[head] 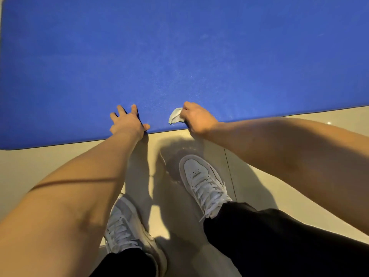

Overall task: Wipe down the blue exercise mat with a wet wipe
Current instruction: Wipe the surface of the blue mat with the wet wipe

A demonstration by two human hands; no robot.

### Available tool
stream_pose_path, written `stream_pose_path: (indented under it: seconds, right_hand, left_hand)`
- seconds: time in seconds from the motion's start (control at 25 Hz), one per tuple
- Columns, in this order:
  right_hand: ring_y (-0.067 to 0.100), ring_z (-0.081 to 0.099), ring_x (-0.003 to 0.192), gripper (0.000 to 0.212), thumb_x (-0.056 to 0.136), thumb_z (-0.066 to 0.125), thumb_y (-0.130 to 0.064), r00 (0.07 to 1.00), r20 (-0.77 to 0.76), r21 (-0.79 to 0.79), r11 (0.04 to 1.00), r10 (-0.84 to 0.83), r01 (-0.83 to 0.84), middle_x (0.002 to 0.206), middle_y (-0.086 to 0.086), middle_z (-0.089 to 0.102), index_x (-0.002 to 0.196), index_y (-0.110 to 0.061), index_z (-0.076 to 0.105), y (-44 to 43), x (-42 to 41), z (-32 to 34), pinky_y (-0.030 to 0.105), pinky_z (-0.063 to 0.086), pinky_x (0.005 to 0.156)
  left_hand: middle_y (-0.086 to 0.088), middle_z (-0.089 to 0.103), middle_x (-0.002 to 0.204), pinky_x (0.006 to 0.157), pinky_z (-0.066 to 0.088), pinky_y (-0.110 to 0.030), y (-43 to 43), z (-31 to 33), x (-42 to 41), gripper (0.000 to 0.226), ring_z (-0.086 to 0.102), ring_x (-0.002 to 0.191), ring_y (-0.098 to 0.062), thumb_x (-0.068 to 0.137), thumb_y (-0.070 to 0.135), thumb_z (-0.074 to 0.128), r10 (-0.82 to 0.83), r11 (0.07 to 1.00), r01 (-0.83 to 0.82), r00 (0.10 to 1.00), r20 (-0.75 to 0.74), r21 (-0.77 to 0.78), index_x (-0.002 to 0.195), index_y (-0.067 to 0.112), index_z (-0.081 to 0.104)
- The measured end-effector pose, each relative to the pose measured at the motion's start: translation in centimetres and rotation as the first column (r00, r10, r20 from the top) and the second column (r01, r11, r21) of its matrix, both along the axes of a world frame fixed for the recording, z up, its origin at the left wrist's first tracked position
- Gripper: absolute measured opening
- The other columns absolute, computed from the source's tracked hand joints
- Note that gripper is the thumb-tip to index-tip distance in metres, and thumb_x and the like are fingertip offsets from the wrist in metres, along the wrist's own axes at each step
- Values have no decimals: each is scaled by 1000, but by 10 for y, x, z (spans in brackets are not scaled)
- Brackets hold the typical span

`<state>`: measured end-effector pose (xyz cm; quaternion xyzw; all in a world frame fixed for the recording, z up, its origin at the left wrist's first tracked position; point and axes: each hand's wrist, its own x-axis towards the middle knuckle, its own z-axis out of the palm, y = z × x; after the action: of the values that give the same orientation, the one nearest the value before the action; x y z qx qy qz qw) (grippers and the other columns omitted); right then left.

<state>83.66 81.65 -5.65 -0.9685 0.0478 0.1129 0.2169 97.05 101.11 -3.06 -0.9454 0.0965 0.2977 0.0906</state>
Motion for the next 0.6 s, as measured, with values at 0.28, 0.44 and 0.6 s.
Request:
stream_pose_path:
  seconds: [0.28,0.44,0.6]
  right_hand:
    - [33,51,87,34,82,50,4,939,-44,9,940,-341,341,110,12,49,113,-10,50,-51,-21,13,45,48,74]
    - [31,53,86,24,83,43,0,944,-117,141,936,-308,323,110,8,45,104,-10,51,4,9,18,41,47,71]
    - [19,45,83,29,89,40,-3,997,-76,142,990,-13,24,101,-5,41,87,-32,45,43,32,26,26,34,61]
  left_hand:
    - [-8,8,160,76,47,-44,-3,1,0,87,16,142,-39,91,55,64,-6,1000,6,1000,-5,7,158,36,12]
    - [-9,8,159,72,47,-42,-3,2,1,88,16,141,-39,91,55,64,-8,1000,8,1000,-8,23,158,36,11]
    - [-9,7,159,70,46,-40,-1,-1,0,88,19,138,-38,91,56,63,-28,999,28,1000,-2,27,158,36,10]
